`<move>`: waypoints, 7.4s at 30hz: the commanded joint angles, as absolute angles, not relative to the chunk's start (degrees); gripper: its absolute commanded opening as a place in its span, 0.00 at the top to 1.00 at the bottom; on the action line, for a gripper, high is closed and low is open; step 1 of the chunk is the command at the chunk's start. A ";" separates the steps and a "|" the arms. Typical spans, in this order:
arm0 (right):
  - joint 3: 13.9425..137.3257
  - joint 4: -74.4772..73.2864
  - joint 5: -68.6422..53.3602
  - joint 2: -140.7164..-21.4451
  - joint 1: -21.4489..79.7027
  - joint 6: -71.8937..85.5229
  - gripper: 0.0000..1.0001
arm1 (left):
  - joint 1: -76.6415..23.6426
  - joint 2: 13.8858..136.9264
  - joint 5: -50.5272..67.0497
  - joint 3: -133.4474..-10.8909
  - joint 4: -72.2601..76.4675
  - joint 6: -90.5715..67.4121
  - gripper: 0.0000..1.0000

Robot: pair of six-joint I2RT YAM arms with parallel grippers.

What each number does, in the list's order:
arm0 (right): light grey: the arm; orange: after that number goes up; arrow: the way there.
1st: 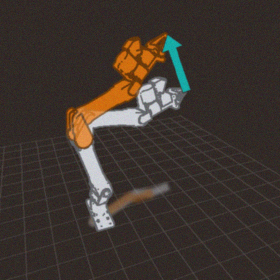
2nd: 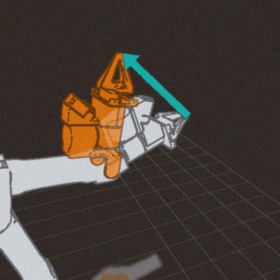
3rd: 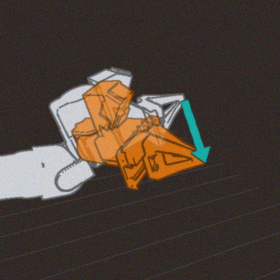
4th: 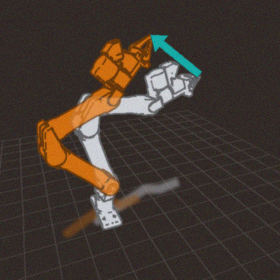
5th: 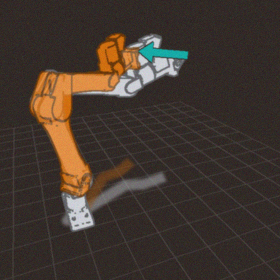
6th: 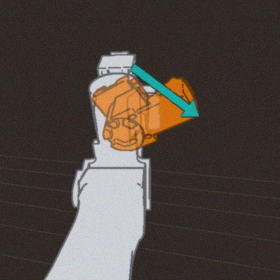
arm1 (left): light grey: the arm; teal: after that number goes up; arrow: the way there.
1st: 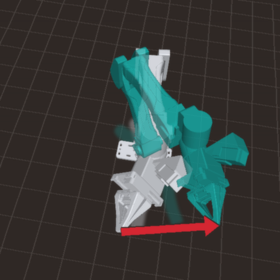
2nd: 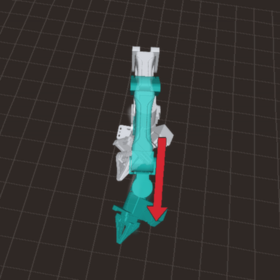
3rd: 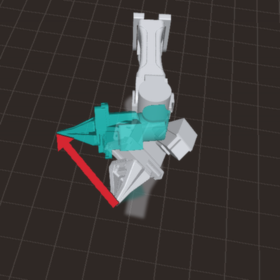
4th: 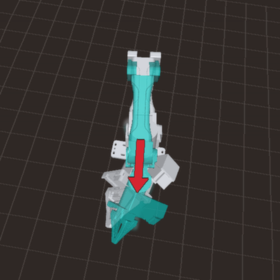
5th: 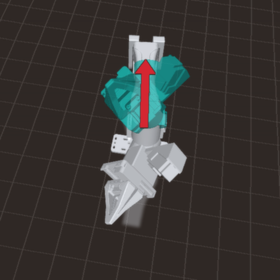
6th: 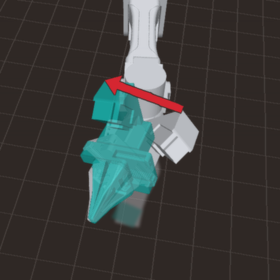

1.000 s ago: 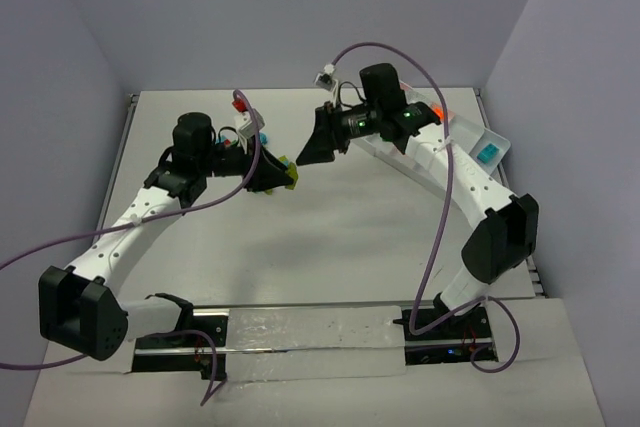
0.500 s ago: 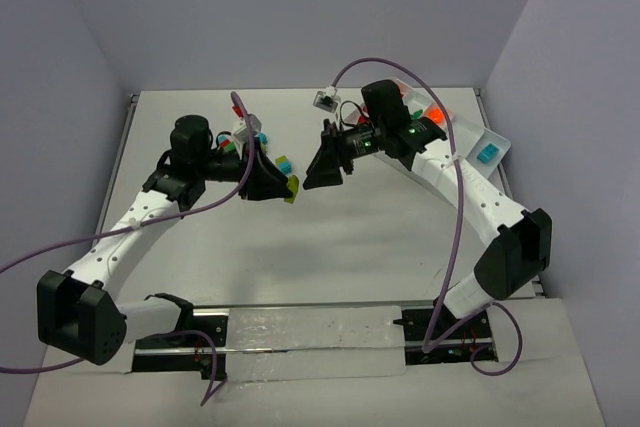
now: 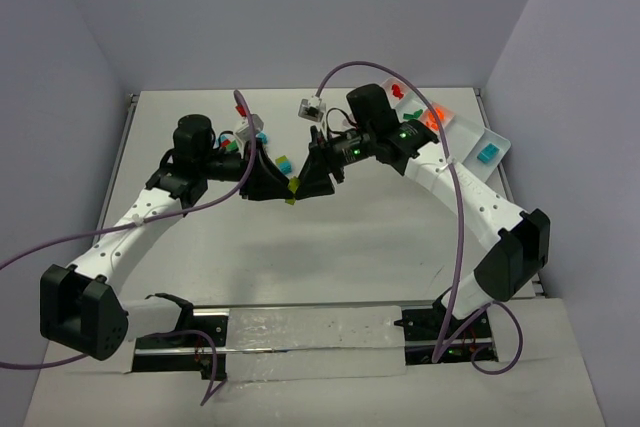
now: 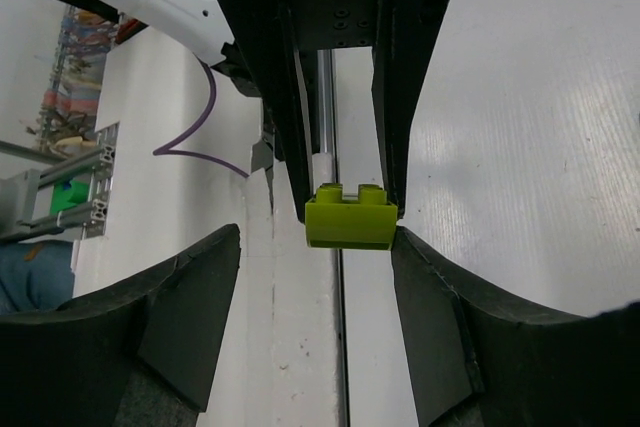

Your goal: Sort the legos into containers by color

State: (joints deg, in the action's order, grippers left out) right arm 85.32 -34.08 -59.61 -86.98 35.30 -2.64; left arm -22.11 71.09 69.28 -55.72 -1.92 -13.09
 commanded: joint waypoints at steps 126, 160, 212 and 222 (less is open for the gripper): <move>93.93 -49.81 -21.48 -96.92 9.07 -10.62 0.14 | -4.75 125.23 -8.05 -97.22 -28.01 -37.99 0.31; 91.05 -11.62 -52.51 -108.93 25.57 32.23 0.00 | -8.33 103.87 10.11 -84.99 -28.25 -40.61 1.00; 93.53 -13.04 -48.93 -113.85 31.46 23.17 1.00 | -8.06 88.03 30.17 -76.53 -18.89 -25.30 0.01; 89.24 -23.11 -56.50 -104.01 31.14 3.28 1.00 | -7.56 78.49 63.59 -68.88 -27.72 9.81 0.03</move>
State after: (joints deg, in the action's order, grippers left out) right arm 89.84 -18.17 -49.81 -108.71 31.53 13.94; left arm -7.57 78.89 46.16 -70.05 -21.12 -10.54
